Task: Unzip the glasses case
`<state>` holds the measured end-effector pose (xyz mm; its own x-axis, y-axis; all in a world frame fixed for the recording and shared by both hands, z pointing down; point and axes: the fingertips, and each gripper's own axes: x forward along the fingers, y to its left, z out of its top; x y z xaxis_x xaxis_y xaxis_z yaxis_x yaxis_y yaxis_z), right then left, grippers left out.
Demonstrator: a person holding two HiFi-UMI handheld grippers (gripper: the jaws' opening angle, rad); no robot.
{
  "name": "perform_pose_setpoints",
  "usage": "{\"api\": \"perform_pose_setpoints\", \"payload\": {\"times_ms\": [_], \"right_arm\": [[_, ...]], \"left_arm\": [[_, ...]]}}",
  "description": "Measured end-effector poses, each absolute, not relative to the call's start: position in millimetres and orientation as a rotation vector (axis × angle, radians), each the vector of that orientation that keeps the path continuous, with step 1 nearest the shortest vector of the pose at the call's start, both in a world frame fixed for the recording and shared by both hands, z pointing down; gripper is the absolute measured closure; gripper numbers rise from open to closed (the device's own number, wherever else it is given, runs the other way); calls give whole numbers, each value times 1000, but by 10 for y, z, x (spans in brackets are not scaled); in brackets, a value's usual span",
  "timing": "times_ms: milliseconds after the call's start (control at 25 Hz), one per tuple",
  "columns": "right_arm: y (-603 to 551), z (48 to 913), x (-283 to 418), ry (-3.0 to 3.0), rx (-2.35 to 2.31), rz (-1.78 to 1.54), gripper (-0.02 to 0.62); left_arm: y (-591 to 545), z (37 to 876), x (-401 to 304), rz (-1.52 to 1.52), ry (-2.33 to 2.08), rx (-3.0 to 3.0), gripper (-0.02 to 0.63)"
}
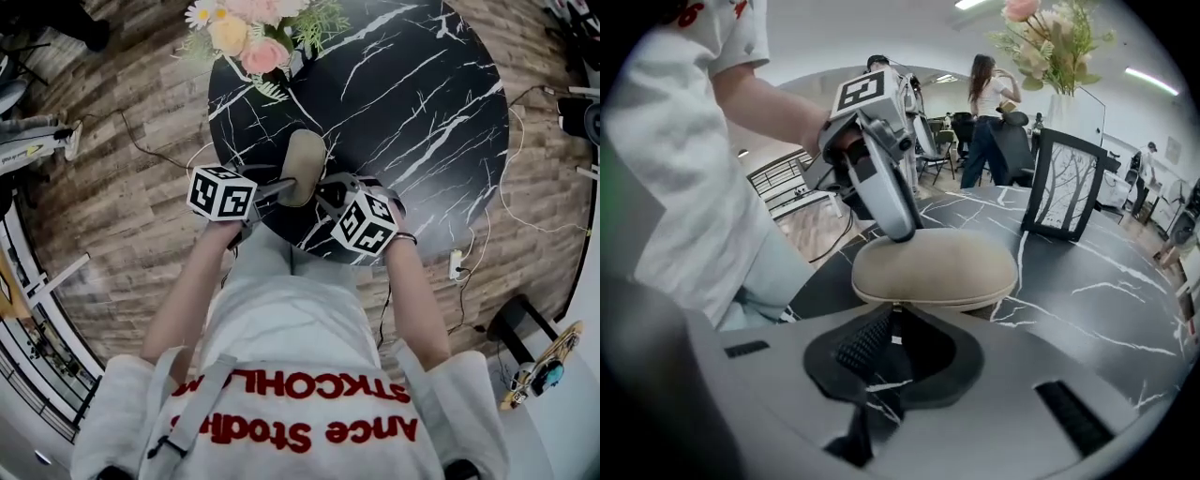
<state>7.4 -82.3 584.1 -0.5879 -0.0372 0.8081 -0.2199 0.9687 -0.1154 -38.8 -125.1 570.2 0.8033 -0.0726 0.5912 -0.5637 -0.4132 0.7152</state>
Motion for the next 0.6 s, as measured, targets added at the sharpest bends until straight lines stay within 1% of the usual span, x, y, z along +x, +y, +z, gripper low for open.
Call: {"api": "perform_pose_setpoints", "payload": {"times_ms": [240, 480, 520, 560, 600], "right_arm": [[-578, 5851, -21, -2232, 174, 339, 554], [-1215, 5628, 161, -2273, 490, 446, 554], [-1270, 5638, 145, -2253, 496, 423, 554], [-1314, 5652, 119, -2236, 492, 395, 554], [-1359, 5660, 88, -2227, 489, 373, 554]], "left_arm": [[-1249, 5686, -394, 588, -491, 1965, 416], [-1203, 5657, -471, 647, -524, 2002, 423], [-1163, 5666, -474, 632, -508, 1977, 430], [-1121, 5671, -471, 620, -493, 1956, 454], [-1083, 5675, -471, 619, -486, 1944, 462]]}}
